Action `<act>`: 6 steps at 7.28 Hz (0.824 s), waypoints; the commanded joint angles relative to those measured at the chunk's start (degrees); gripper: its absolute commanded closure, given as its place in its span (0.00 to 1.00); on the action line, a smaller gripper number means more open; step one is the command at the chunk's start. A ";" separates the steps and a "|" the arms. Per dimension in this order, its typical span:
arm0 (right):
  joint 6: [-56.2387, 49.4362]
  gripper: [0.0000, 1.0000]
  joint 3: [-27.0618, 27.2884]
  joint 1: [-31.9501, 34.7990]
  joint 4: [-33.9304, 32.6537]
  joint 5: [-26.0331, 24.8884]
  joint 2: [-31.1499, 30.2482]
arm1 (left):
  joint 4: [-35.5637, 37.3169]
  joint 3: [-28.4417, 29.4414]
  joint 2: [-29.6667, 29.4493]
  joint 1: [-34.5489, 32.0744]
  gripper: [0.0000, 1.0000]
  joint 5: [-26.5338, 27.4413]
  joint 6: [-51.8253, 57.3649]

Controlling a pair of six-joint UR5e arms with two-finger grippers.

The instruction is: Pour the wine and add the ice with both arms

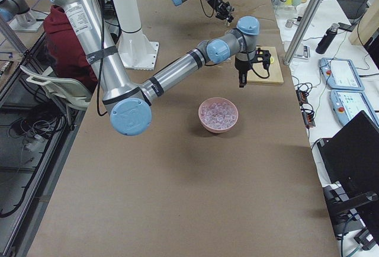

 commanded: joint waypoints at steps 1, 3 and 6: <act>1.08 0.96 -0.34 -0.51 -0.15 -0.83 1.83 | 0.71 1.09 -0.94 0.11 1.00 0.08 2.28; 5.38 0.96 -0.60 -1.30 -0.15 -0.74 3.93 | 4.02 2.33 -3.39 0.20 1.00 0.17 3.09; 8.99 0.96 -0.60 -2.36 -0.15 -0.74 5.70 | 7.73 2.77 -5.33 0.20 1.00 1.31 8.87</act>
